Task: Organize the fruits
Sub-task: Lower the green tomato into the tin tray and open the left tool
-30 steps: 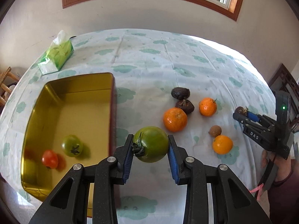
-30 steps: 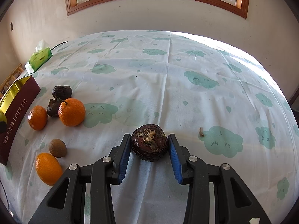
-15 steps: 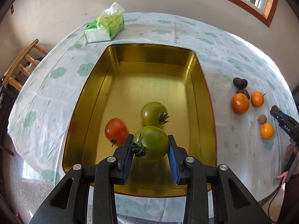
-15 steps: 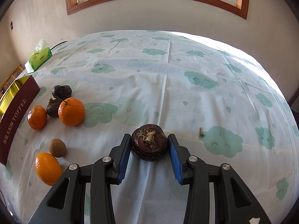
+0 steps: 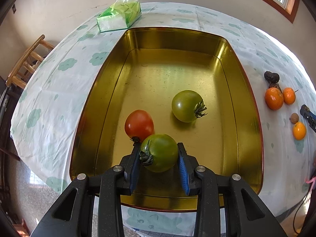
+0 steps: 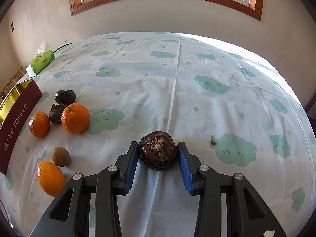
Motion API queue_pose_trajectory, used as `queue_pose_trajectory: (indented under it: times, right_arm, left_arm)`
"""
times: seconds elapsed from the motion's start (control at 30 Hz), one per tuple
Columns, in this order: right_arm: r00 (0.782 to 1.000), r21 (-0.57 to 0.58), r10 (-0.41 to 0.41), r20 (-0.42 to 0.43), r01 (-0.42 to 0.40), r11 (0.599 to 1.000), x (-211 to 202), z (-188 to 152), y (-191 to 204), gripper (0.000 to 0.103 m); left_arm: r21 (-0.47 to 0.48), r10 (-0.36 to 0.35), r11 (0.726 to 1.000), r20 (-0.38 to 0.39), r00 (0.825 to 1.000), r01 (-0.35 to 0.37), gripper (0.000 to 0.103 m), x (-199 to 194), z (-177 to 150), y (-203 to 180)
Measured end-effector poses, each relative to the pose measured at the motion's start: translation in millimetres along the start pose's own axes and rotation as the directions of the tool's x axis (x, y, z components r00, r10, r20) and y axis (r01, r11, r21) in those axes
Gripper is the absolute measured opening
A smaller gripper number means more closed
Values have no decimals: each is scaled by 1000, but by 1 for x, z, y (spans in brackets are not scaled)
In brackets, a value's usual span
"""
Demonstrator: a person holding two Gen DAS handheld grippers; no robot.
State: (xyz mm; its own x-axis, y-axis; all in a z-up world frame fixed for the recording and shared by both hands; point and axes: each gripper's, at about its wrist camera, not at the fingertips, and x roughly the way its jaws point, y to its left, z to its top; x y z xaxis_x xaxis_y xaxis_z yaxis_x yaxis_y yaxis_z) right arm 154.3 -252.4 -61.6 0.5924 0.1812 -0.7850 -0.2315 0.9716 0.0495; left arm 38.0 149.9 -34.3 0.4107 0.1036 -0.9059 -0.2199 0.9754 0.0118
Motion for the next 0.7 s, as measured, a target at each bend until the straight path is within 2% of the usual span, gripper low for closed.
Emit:
queue_pose_trajectory:
  times: [0.13,0.7]
  right_arm:
    - [1000,0,0,0,0,1000,0,0,0,38]
    - [1000,-5,-6,0,6,1000,0,0,0,36]
  left_arm:
    - [6,24,1000,-7,1000,-24,36,4,1,4]
    - [12,16,1000,11,1000,-16,38,5,2,7]
